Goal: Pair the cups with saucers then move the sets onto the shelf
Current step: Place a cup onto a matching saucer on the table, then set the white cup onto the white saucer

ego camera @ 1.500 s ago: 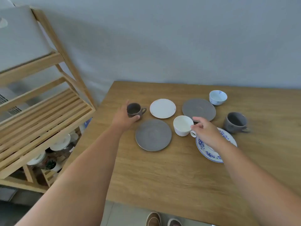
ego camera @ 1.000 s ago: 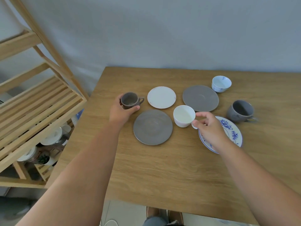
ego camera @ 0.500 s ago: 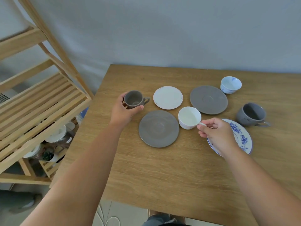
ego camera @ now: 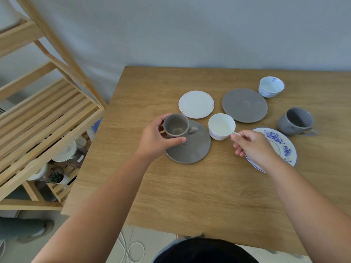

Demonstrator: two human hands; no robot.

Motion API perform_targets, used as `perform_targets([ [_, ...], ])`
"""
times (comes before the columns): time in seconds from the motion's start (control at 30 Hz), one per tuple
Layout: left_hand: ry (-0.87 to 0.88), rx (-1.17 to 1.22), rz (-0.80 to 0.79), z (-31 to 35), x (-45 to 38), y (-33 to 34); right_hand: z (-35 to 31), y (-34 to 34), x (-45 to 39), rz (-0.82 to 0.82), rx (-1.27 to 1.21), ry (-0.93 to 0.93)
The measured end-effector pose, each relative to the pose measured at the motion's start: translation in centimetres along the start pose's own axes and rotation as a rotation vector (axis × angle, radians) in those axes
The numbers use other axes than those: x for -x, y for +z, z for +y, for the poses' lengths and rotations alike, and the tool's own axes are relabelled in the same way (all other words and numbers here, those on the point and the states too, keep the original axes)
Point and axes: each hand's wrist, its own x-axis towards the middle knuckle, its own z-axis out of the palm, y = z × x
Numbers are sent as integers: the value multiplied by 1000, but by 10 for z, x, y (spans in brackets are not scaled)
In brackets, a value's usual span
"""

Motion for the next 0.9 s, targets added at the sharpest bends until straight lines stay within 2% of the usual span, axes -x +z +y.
perform_targets([
  [0.27,-45,-23,-27,-7,9,16,1,2,-7,-37,-66,36],
  [0.57,-50,-55,-42,-5,8,24,-6,5,-10,-44,-250,123],
  [0.9,-71,-76,-64,-3,7,27,-28,7,-33,-43,-356,35],
])
